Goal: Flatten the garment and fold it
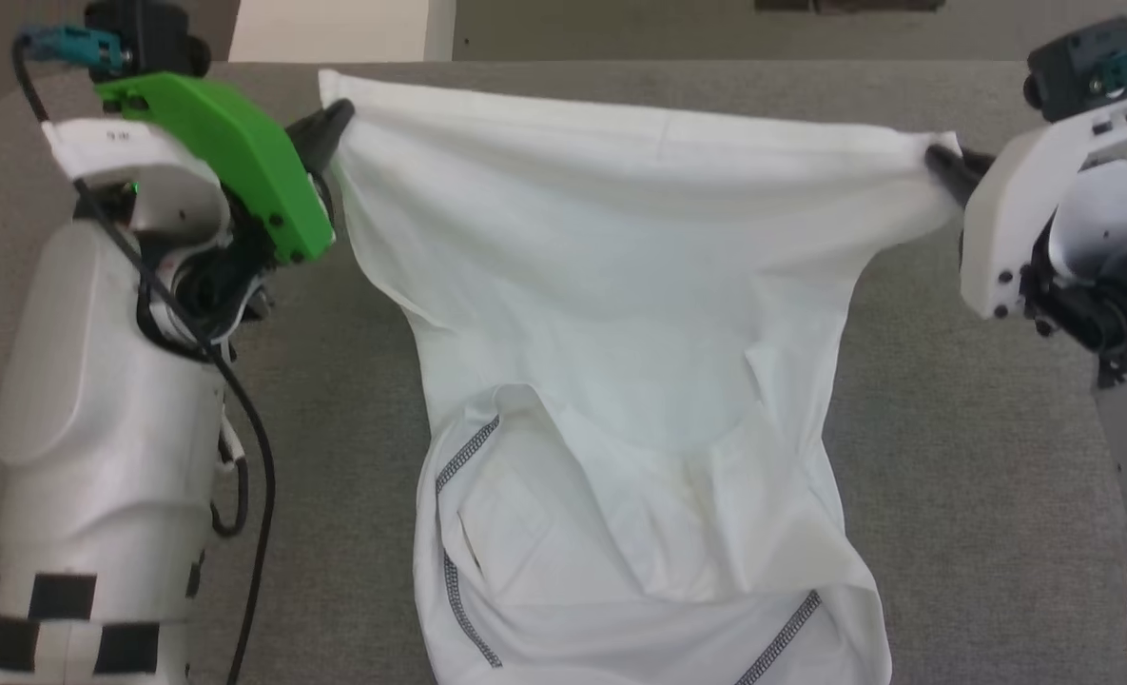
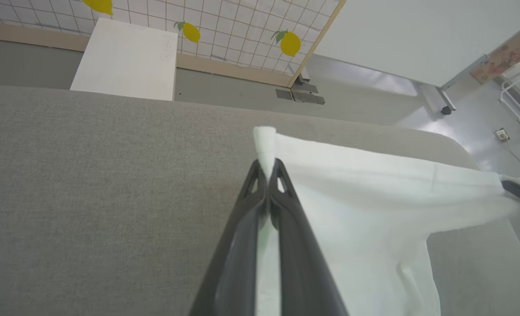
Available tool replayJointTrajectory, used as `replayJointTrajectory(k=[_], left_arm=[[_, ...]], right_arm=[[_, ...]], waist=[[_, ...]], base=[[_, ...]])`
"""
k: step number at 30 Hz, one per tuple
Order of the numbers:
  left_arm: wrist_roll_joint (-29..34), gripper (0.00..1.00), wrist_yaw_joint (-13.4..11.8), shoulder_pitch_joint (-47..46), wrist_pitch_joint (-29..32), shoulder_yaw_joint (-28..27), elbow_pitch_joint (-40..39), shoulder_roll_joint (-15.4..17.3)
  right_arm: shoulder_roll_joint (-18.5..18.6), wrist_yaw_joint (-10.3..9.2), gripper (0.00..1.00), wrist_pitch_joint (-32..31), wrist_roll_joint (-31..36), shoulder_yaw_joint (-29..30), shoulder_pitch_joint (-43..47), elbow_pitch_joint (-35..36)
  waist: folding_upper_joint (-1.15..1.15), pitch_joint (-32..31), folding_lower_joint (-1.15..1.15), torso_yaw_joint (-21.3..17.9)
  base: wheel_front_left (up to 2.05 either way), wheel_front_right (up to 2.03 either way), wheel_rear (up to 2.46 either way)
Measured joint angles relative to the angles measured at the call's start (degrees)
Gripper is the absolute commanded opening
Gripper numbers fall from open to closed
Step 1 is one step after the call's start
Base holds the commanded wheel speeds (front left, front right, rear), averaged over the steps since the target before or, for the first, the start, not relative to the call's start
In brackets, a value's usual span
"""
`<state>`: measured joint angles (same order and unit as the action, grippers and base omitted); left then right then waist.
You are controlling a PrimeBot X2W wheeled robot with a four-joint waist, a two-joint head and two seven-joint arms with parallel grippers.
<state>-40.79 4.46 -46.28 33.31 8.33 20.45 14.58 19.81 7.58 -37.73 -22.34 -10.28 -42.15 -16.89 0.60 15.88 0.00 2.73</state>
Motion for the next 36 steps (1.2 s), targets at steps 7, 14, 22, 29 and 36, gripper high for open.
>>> replayJointTrajectory(k=[7,14,22,29,36], left_arm=[[-1.65,0.0,-1.61,13.83,1.19,-1.23,-11.49,0.73],[-4.8,0.0,-4.7,28.8,1.92,-2.8,-21.79,0.38],[-7.58,0.0,-8.42,45.16,2.32,-5.1,-29.03,-0.41],[-7.91,0.0,-11.38,54.95,4.01,-5.71,-31.27,-0.44],[-6.77,0.0,-13.39,58.2,5.21,-3.8,-27.53,-0.49]], right_arm=[[1.1,0.0,0.0,-1.86,-2.16,1.6,11.3,5.9],[0.99,0.0,0.0,-4.68,-3.15,4.76,22.88,12.27],[0.21,0.01,0.0,-8.76,-3.45,8.56,35.05,17.82],[-1.25,0.02,0.0,-12.04,-3.35,10.66,42.84,20.13],[-2.56,0.02,0.0,-13.49,-2.29,10.9,47.68,19.3]], waist=[[0.0,-5.97,0.0,0.91],[0.0,-10.01,0.0,1.66],[0.0,-12.85,0.0,1.73],[0.0,-13.43,0.0,1.48],[0.0,-13.18,0.0,1.28]], base=[[0.0,0.0,0.0],[0.0,0.0,0.0],[0.0,0.0,0.0],[0.0,0.0,0.0],[0.0,0.0,0.0]])
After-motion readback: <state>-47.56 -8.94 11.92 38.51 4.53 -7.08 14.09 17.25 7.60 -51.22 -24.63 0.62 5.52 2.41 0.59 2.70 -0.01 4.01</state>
